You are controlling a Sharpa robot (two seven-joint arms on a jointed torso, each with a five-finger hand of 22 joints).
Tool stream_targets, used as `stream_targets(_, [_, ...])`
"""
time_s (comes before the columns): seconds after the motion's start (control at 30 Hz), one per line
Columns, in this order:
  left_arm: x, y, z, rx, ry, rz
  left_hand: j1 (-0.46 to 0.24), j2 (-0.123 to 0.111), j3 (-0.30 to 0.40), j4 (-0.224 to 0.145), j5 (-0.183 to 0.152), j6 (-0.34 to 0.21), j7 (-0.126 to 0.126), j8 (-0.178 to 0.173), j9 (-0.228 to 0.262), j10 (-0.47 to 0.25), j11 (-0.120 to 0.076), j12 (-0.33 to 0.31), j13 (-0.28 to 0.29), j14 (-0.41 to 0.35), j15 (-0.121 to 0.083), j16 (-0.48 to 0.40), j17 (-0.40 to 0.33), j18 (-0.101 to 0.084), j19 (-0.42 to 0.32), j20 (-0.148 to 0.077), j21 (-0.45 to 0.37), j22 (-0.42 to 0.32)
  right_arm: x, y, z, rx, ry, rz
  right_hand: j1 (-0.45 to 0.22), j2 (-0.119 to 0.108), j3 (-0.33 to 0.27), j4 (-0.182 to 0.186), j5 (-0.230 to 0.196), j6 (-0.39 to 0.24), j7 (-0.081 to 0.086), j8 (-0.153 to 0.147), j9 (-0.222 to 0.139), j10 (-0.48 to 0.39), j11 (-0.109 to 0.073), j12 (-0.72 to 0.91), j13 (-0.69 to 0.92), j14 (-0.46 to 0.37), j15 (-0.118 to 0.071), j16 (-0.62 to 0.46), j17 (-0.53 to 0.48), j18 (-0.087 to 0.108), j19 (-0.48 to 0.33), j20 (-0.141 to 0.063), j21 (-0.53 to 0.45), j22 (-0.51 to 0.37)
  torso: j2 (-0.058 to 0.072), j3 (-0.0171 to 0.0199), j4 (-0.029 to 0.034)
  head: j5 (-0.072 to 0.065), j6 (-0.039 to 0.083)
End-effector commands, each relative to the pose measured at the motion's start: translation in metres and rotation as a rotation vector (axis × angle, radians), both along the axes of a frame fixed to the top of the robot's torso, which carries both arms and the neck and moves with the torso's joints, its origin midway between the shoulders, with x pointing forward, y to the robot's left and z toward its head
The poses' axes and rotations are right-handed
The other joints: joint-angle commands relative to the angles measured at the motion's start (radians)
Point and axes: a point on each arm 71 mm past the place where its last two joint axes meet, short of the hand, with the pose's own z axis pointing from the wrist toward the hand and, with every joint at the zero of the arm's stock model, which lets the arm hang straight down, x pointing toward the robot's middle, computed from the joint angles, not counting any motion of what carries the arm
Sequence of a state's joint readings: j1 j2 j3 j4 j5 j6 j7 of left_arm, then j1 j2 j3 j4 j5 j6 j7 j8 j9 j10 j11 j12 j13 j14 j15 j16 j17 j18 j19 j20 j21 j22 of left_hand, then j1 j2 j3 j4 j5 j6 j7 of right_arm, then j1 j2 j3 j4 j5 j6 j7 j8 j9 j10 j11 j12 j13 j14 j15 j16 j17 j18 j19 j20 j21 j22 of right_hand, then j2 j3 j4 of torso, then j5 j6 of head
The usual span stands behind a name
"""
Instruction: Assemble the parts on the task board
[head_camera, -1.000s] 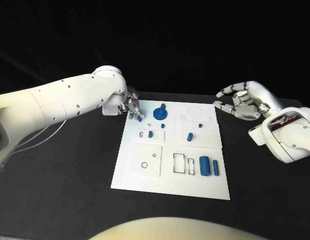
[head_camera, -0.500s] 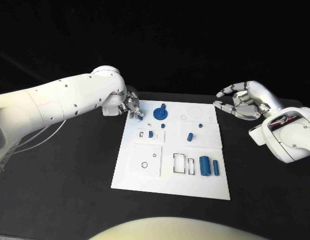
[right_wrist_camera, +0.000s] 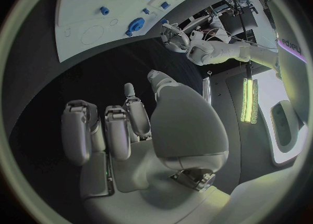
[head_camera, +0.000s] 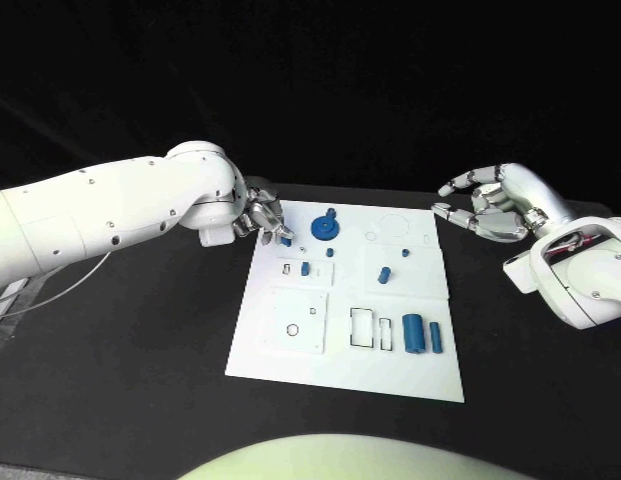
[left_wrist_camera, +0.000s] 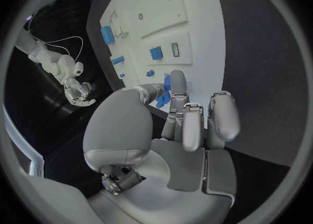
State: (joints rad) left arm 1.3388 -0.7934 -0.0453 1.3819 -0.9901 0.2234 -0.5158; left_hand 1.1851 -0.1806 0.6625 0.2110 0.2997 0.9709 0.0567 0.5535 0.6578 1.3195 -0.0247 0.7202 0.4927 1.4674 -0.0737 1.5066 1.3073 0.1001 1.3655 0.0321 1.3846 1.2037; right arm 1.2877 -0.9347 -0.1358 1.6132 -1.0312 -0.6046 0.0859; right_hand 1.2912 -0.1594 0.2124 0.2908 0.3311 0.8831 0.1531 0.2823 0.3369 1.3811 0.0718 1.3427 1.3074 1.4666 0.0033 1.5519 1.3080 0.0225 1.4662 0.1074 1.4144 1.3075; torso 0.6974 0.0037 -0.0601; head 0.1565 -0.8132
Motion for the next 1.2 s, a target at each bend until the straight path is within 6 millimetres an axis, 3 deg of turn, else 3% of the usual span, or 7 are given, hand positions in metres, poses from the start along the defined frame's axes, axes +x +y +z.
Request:
stream_targets(0.03, [-0.007, -0.001, 0.001, -0.061, -0.062, 0.029, -0.012, -0.005, 0.195, -0.192, 0.024, 0.015, -0.006, 0.007, 0.004, 0.016, -0.003, 0.004, 0.0, 0.068, -0.01, 0.0, 0.105, -0.021, 0.009, -0.003, 0.007, 0.005, -0.001, 0.0, 0.0, 0.0, -0.002, 0.007, -0.011, 0.002, -0.003, -0.001, 0.004, -0.008, 0.001, 0.004, 0.001, -0.003, -0.001, -0.002, 0.055, 0.091, -0.005, -0.005, 0.215, 0.015, 0.03, -0.005, -0.006, 0.17, 0.002, -0.0004, -0.0003, 0.001, -0.002])
stream_targets(0.13, [-0.013, 0.0, -0.001, -0.059, -0.086, 0.024, -0.018, -0.013, 0.199, -0.198, 0.045, 0.023, -0.01, 0.008, 0.006, 0.025, -0.007, 0.007, 0.002, 0.067, -0.014, -0.001, 0.103, -0.022, 0.014, -0.006, 0.012, 0.014, -0.001, -0.001, -0.001, 0.0, -0.001, 0.005, -0.011, 0.002, -0.003, -0.001, 0.004, -0.008, 0.001, 0.004, 0.001, -0.003, -0.001, -0.002, 0.055, 0.091, -0.005, -0.005, 0.215, 0.015, 0.03, -0.005, -0.006, 0.17, 0.002, -0.0021, -0.0001, 0.002, -0.003])
stream_targets(0.37, [-0.023, -0.001, -0.005, -0.029, -0.132, 0.001, -0.022, -0.023, 0.2, -0.204, 0.062, 0.031, -0.013, 0.01, 0.007, 0.038, -0.01, 0.03, 0.03, 0.068, -0.017, 0.001, 0.107, -0.024, 0.02, -0.009, 0.018, 0.025, -0.001, -0.001, -0.002, 0.001, 0.001, 0.004, -0.013, 0.002, -0.004, -0.001, 0.005, -0.008, 0.001, 0.004, 0.001, -0.003, -0.001, -0.002, 0.055, 0.091, -0.005, -0.005, 0.214, 0.015, 0.03, -0.006, -0.006, 0.17, 0.002, -0.0022, -0.0003, 0.006, -0.008])
stream_targets(0.9, [-0.032, -0.006, -0.015, 0.019, -0.091, -0.055, -0.023, -0.03, 0.201, -0.208, 0.07, 0.037, -0.016, 0.011, 0.007, 0.05, -0.012, 0.056, 0.062, 0.067, -0.019, 0.0, 0.103, -0.024, 0.02, -0.01, 0.018, 0.024, -0.001, -0.001, -0.004, 0.001, 0.006, 0.005, -0.013, 0.002, -0.004, -0.001, 0.005, -0.008, 0.001, 0.004, 0.001, -0.003, -0.001, -0.002, 0.055, 0.091, -0.005, -0.005, 0.214, 0.015, 0.03, -0.006, -0.006, 0.17, 0.001, -0.0002, -0.0039, 0.014, -0.015])
stream_targets(1.2, [-0.032, -0.005, -0.02, 0.055, -0.069, -0.069, -0.023, -0.032, 0.202, -0.209, 0.073, 0.038, -0.016, 0.011, 0.007, 0.053, -0.013, 0.064, 0.073, 0.067, -0.019, -0.001, 0.101, -0.024, 0.019, -0.011, 0.017, 0.023, -0.001, 0.0, -0.004, 0.001, 0.006, 0.005, -0.013, 0.002, -0.004, -0.001, 0.005, -0.008, 0.001, 0.004, 0.001, -0.003, -0.001, -0.002, 0.055, 0.091, -0.005, -0.005, 0.214, 0.015, 0.03, -0.006, -0.006, 0.17, 0.002, -0.0007, -0.0019, 0.015, -0.016])
